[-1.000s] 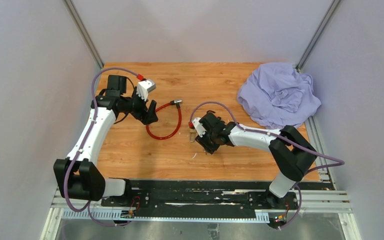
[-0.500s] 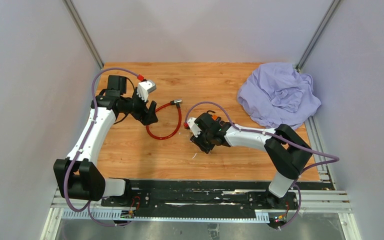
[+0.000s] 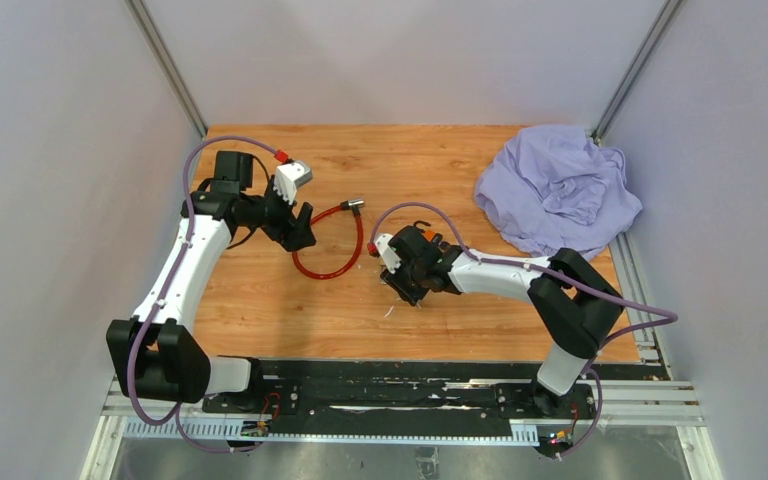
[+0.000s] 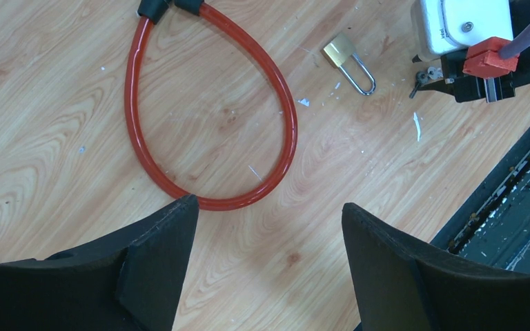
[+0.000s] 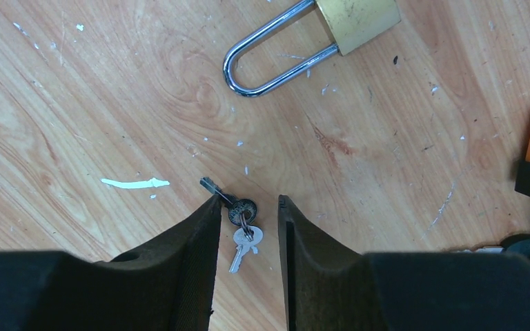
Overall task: Unlock with the key
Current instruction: Pick up the key from the center of the board.
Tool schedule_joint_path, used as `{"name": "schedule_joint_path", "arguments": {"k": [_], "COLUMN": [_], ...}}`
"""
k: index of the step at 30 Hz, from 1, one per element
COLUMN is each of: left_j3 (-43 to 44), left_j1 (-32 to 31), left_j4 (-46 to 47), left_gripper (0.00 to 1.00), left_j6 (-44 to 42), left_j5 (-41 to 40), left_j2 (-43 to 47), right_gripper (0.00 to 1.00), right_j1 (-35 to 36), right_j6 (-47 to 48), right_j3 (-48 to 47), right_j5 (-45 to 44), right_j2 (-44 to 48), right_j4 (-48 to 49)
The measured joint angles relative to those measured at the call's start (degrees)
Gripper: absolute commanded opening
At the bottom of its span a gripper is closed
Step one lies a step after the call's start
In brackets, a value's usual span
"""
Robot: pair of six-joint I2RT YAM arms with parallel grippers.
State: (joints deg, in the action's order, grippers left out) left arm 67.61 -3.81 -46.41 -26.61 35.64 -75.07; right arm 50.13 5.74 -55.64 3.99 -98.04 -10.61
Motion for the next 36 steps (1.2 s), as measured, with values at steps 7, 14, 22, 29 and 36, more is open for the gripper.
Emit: {"name": "schedule_joint_path", "arguments": {"k": [7,14,22,29,36], "left_j3": [0.0,0.3,0.6,0.9,0.9], "left_j1": [0.0,0.0,0.0,0.0,0.0], "left_j4": [0.0,-0.1,-0.2,-0.9,-3.4], "left_gripper": [0.8,0.79,0.79,0.79,0.8], "left_j6": [0.0,0.0,0.0,-0.7,-3.8], "left_j5": [0.2,0.4,0.8,1.5,4.1], "left_j2": [0.3,0.5,0.6,0.6,0.9], "right_gripper": [0.34,0.29,0.14,0.01,0.01], "right_j1": [-0.1,-0.7,-1.2,-1.9,-2.3], "right_j6": [-1.6,-2.6,-3.4,-4.2,-4.9], "right_j3": [1.9,3.8,4.2,4.5,7.3], "right_j5": [0.4,2.6,4.4,6.1,7.7], "right_j2": [1.0,2.4,2.7,2.8,5.1], "right_j4": [2.0,3.1,3.1,3.3,5.4]}}
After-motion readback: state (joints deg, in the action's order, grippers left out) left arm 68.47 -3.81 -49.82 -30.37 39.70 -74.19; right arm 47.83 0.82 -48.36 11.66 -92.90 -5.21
